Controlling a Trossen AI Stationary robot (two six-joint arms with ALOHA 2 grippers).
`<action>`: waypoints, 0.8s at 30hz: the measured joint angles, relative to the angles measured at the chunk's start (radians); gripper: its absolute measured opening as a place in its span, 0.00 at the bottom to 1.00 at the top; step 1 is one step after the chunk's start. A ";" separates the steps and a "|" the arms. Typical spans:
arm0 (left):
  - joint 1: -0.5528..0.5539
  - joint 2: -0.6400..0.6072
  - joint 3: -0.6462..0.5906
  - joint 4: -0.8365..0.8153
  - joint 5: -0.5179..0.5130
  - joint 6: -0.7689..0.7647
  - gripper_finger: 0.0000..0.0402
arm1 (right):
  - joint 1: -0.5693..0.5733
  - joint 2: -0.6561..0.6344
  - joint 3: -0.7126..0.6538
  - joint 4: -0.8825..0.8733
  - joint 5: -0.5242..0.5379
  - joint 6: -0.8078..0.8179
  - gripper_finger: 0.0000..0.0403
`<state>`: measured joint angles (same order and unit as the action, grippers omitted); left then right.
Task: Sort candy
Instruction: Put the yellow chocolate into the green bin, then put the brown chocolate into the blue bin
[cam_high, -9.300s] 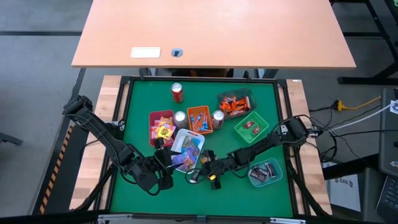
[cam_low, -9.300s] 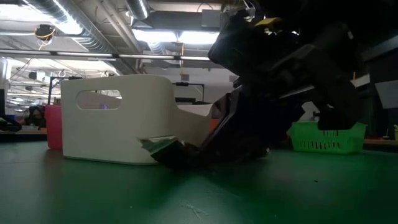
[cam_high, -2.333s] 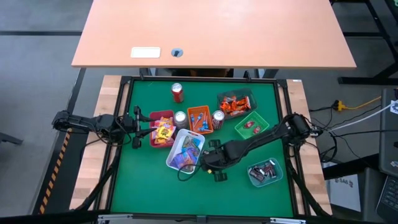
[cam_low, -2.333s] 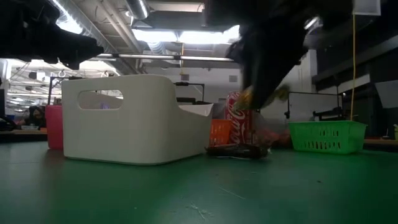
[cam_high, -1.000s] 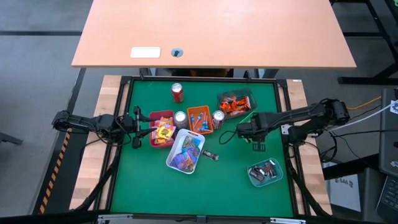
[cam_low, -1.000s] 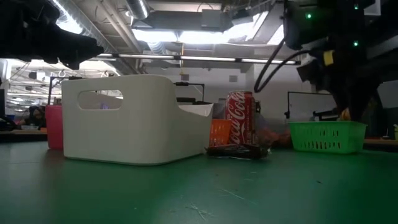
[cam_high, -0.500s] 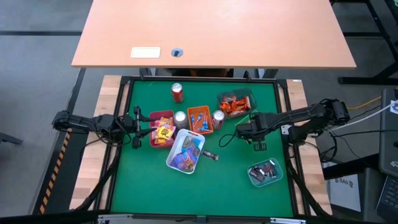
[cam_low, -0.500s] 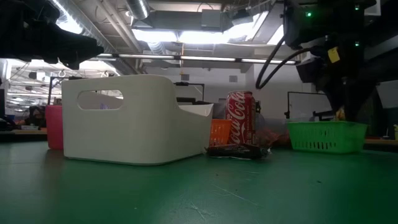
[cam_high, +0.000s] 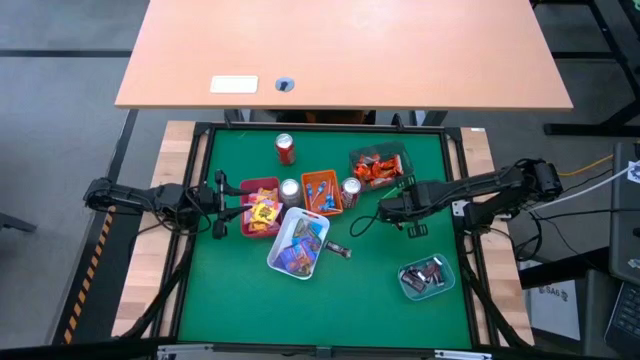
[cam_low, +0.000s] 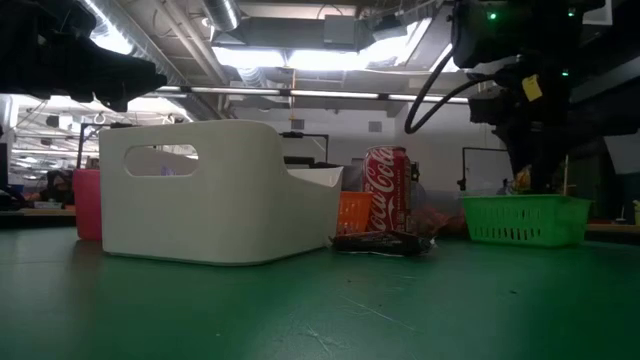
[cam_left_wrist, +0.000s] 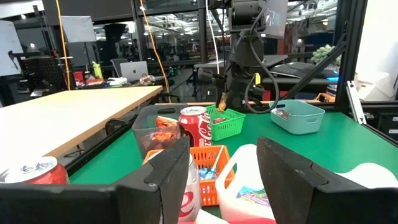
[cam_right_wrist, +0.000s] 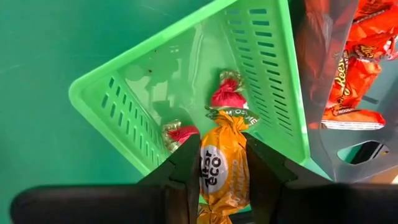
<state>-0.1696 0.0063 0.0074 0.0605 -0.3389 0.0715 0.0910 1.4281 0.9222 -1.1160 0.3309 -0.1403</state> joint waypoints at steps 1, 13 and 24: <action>0.000 0.000 0.000 0.000 0.000 0.000 0.44 | 0.000 0.000 0.000 0.000 0.002 0.000 0.24; 0.000 0.000 0.000 0.000 0.000 0.000 0.44 | 0.000 0.000 0.000 0.000 0.119 0.001 0.49; 0.000 0.000 0.000 0.000 0.000 0.000 0.44 | 0.000 0.001 0.120 -0.008 0.172 -0.015 0.56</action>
<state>-0.1696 0.0063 0.0074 0.0605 -0.3389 0.0715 0.0910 1.4289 1.0419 -1.1238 0.5031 -0.1552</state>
